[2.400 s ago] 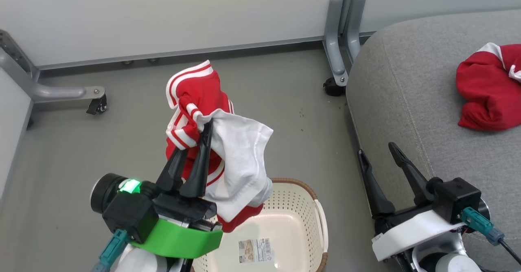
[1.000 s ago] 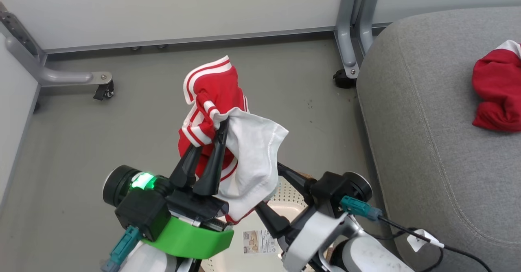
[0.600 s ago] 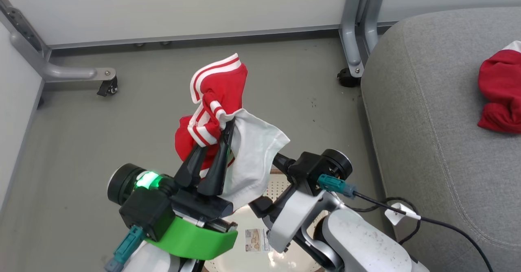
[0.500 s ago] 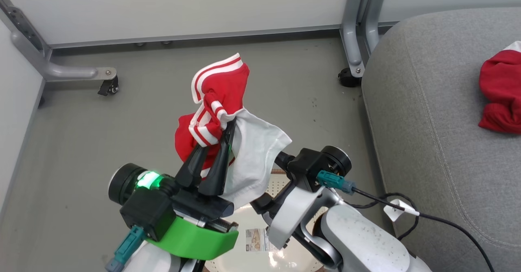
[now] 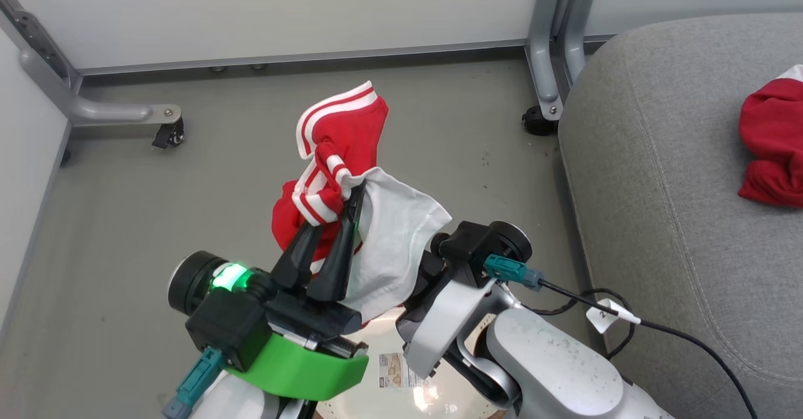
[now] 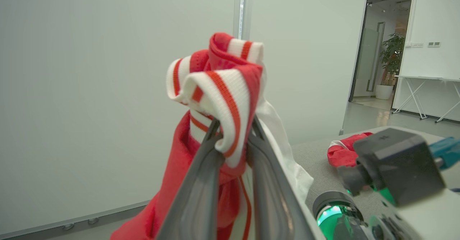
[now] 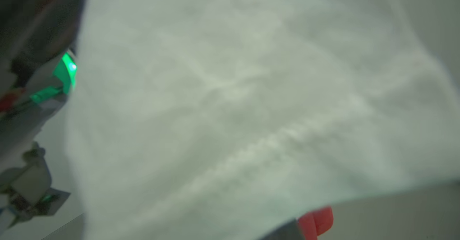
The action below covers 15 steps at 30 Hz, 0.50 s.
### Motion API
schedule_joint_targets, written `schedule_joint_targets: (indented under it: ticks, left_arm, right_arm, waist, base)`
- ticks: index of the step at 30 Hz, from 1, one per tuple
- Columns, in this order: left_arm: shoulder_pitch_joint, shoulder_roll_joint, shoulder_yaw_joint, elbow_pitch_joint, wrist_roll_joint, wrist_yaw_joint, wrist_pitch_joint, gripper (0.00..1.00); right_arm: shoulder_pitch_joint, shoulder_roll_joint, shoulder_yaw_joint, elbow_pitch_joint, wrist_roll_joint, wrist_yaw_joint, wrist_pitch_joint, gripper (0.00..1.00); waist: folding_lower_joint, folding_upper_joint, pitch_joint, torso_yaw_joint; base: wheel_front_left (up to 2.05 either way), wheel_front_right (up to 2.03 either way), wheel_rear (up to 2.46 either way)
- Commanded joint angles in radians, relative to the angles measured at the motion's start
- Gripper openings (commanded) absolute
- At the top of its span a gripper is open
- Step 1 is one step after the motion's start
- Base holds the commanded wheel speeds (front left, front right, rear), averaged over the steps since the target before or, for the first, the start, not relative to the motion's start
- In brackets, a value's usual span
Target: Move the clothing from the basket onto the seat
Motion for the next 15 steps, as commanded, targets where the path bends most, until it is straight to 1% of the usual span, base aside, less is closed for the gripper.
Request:
schedule_joint_targets:
  ticks: [1,11,12,13,14,15]
  left_arm:
    - [-0.006,0.004,0.001,0.001,0.006,0.001,-0.003,0.00]
    - [-0.002,0.005,0.000,0.012,-0.001,0.005,0.001,0.00]
    - [-0.001,0.004,0.001,0.014,-0.001,0.009,0.002,0.49]
    - [-0.001,0.005,0.000,0.016,0.001,0.010,0.005,0.91]
    - [-0.001,0.007,0.001,0.016,0.005,0.014,0.006,1.00]
    - [0.000,0.012,0.002,0.016,0.011,0.017,0.006,1.00]
  right_arm:
    - [-0.014,-0.001,0.002,0.005,0.009,0.000,-0.006,0.00]
    - [-0.022,-0.001,0.007,0.020,0.023,0.000,-0.020,0.00]
    - [-0.024,-0.001,0.005,0.021,0.023,0.000,-0.020,0.00]
    - [-0.025,-0.001,0.002,0.023,0.023,0.000,-0.022,0.00]
    - [-0.028,-0.001,0.000,0.023,0.022,0.000,-0.023,0.00]
    - [-0.032,-0.001,-0.002,0.024,0.020,0.000,-0.025,0.00]
  waist:
    - [0.0000,0.0000,0.000,-0.001]
    - [0.0000,0.0000,-0.002,-0.002]
    - [0.0000,0.0000,-0.002,-0.001]
    - [0.0000,0.0000,-0.002,-0.001]
    - [0.0000,0.0000,-0.003,-0.001]
    - [0.0000,0.0000,-0.003,-0.001]
  base:
    - [0.00,0.00,0.00]
    - [0.00,0.00,0.00]
    - [0.00,0.00,0.00]
    - [0.00,0.00,0.00]
    - [0.00,0.00,0.00]
    - [0.00,0.00,0.00]
